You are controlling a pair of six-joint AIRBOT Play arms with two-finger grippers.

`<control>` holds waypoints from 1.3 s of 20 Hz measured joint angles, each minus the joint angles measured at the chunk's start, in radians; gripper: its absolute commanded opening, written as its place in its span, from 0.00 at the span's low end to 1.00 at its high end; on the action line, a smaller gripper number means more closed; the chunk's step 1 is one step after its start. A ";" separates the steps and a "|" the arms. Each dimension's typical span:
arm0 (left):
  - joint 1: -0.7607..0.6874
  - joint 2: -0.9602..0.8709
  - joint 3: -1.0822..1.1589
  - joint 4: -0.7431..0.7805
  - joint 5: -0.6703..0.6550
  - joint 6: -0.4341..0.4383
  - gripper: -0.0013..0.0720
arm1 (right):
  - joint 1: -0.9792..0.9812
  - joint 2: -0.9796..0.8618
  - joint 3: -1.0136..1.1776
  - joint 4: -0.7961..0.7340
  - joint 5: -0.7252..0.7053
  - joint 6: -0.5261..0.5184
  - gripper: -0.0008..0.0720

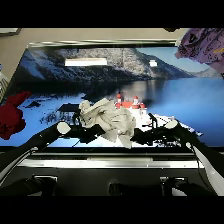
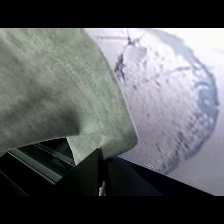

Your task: Fold the clothes and pants, and hang the long-sleeved shirts on hangers.

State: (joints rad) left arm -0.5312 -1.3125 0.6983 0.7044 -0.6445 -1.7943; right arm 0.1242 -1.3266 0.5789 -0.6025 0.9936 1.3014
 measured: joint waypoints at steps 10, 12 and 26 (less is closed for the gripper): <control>-0.003 -0.111 0.051 -0.126 0.007 0.096 0.05 | 0.000 0.050 0.003 -0.002 0.003 0.005 0.06; 0.010 -0.106 0.079 -0.126 -0.005 0.111 0.04 | -0.001 0.078 0.021 -0.008 0.000 0.005 0.06; 0.367 0.346 0.631 0.507 -0.338 0.023 0.04 | -0.002 0.335 0.920 -0.852 0.029 0.334 0.06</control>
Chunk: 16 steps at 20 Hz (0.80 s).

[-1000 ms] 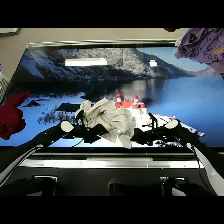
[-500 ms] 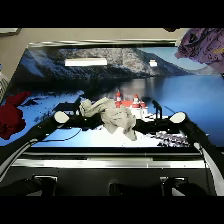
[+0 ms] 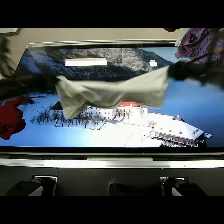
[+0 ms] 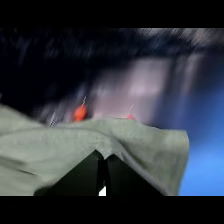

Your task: Fold the clothes and pants, and hang the long-sleeved shirts on hangers.

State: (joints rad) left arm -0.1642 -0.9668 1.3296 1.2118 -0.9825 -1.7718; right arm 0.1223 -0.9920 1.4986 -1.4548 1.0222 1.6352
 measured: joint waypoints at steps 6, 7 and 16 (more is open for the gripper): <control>0.121 0.163 0.312 0.193 -0.134 -0.007 0.04 | 0.001 0.138 0.316 -0.229 0.008 0.080 0.06; 0.129 0.186 0.336 0.200 -0.140 -0.008 0.04 | 0.001 0.163 0.339 -0.230 0.010 0.087 0.06; 0.149 0.158 0.399 0.247 -0.108 -0.051 0.04 | -0.001 0.109 0.390 -0.143 0.112 0.122 0.06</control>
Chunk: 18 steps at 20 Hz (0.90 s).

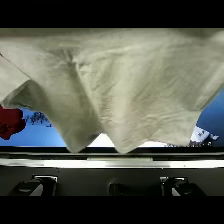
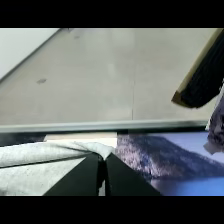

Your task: Fold the clothes and pants, and hang the long-sleeved shirts on hangers.

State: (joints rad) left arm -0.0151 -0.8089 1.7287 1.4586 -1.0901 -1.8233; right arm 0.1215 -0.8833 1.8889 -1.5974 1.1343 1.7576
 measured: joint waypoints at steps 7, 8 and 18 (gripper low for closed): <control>0.001 -0.475 0.003 -0.001 0.093 0.008 0.05 | 0.000 -0.447 -0.038 0.044 0.156 0.077 0.06; 0.001 -0.550 0.003 -0.012 0.110 0.009 0.05 | 0.000 -0.517 -0.041 0.058 0.156 0.082 0.06; 0.007 -1.002 0.004 -0.205 0.124 0.016 0.64 | -0.002 -0.971 -0.048 0.269 0.088 0.113 0.37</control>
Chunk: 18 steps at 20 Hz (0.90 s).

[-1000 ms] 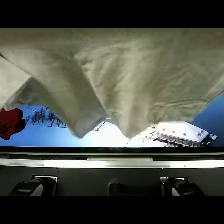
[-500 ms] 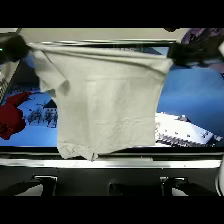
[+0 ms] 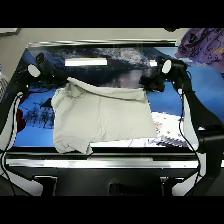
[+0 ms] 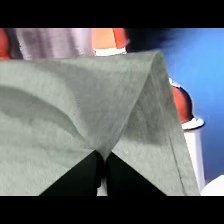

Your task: Fold the clothes and pants, and hang the long-sleeved shirts on hangers.

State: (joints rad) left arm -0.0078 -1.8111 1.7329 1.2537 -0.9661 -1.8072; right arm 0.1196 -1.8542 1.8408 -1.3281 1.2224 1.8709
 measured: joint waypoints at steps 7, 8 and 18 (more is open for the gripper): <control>0.146 0.148 0.003 -0.010 -0.252 0.095 0.66 | -0.149 0.089 0.000 0.161 0.140 -0.216 0.48; 0.179 0.180 -0.005 0.002 -0.316 0.120 0.66 | -0.192 0.116 -0.007 0.190 0.175 -0.267 0.49; 0.409 0.686 -0.718 -0.018 -0.417 0.198 0.66 | -0.520 0.380 -0.652 0.389 0.257 -0.556 0.54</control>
State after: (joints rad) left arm 0.4007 -1.1252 1.0153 1.2358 -1.3830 -1.6096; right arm -0.4000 -1.4742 1.1892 -0.9394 1.4799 1.3151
